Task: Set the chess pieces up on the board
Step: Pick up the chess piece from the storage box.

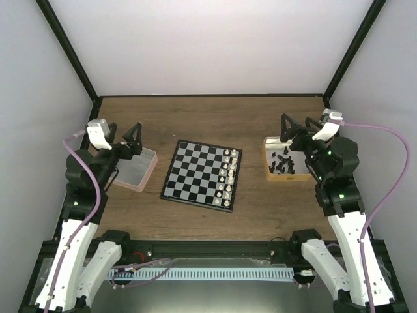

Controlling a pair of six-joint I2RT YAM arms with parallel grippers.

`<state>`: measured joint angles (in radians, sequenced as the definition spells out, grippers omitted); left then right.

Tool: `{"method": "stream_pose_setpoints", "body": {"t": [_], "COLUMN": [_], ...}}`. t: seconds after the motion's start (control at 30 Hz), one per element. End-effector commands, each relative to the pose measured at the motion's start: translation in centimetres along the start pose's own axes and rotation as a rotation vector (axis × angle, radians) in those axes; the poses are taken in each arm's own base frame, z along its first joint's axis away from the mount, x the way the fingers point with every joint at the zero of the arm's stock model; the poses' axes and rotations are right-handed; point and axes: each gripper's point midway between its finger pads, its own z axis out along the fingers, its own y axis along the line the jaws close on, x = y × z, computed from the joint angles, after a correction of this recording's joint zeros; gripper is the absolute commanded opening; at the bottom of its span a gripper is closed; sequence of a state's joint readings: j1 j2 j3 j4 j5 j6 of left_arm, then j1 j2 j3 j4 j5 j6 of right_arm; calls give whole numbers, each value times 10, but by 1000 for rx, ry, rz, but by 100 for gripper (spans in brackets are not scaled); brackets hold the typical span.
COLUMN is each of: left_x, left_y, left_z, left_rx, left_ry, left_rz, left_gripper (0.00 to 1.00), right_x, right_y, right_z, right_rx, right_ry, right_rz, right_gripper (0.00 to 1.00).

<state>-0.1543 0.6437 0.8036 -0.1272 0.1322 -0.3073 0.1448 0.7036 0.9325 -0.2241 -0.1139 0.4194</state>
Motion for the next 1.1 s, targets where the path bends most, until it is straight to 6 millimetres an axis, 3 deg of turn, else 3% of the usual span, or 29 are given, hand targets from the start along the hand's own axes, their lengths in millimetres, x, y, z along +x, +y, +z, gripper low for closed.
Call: {"method": "stream_pose_setpoints", "body": {"t": [0.0,0.2,0.37,0.57,0.8,0.9,1.07], "left_x": [-12,-10,-8,15,25,25,23], "left_y": [-13,-20,-33,-19,-9,-5,-5], "left_z": [-4,3,9,25,27,25,23], "left_rx": [81,136,226,175,130,105,104], "left_ry": [-61,-60,-59,20,40,35,26], "left_rz": [-21,-59,-56,-40,-48,-50,-49], "left_gripper": [100,100,100,100,100,100,100], "right_x": [-1,19,54,121,179,200,219], "right_y": [-4,-38,-70,-109,-156,-172,-202], "right_z": [-2,6,24,46,47,43,38], "right_rx": [0,168,308,446,635,690,764], "right_ry": [-15,38,173,385,543,608,655], "right_rz": [34,91,102,117,91,84,115], "right_gripper": [99,99,98,77,44,42,38]}}
